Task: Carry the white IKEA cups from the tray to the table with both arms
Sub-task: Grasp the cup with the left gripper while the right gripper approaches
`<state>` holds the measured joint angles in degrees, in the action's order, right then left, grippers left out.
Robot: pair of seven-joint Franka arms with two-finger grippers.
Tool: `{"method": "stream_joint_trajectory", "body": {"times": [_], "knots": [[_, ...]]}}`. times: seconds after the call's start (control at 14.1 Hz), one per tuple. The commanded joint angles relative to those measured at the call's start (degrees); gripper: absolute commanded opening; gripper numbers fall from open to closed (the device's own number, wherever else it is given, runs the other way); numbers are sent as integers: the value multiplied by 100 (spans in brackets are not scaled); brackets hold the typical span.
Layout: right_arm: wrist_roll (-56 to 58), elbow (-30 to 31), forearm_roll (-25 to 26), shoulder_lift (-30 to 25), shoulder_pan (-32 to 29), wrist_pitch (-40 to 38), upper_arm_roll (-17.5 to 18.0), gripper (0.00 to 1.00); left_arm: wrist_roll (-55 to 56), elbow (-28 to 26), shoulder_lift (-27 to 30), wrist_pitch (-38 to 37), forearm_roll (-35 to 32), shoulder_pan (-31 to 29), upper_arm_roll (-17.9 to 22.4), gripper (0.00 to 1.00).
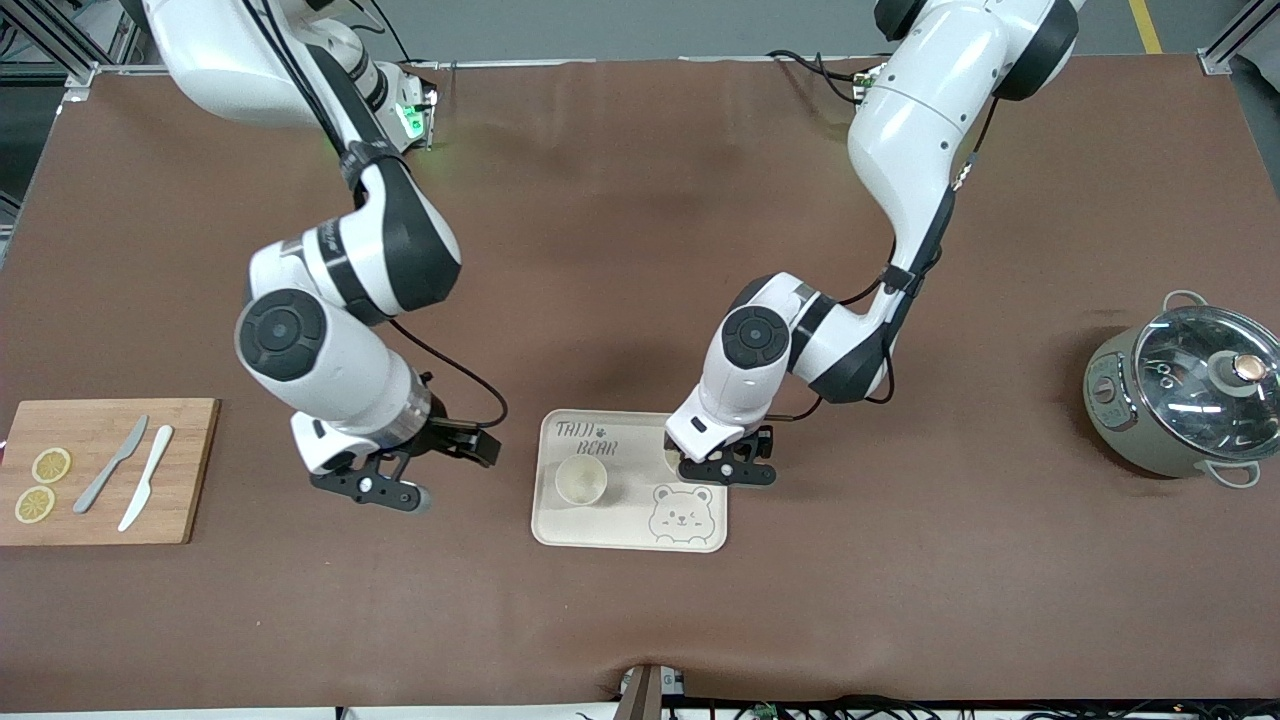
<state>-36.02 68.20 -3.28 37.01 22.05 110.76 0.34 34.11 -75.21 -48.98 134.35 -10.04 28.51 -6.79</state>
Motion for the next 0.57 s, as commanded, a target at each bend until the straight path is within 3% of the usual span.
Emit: {"method": "stream_joint_trajectory", "body": {"times": [0.0,0.21,0.28,0.36,0.5], "knots": [[-213,-52,47,139,98,173,-42,100,26,77,-120,117,-148,23,46,100],[-213,-43,99,350,124,463,-42,100,52,86,-155,196,-130,-3,46,100],[-213,-43,108,411,194,507,-42,100,218,94,-156,223,-78,-21,46,38],[-221,-43,134,464,238,560,-42,100,184,86,-156,223,-112,-99,46,0],[-335,-43,143,570,308,709,-42,100,96,94,-147,223,-95,-153,37,0]]}}
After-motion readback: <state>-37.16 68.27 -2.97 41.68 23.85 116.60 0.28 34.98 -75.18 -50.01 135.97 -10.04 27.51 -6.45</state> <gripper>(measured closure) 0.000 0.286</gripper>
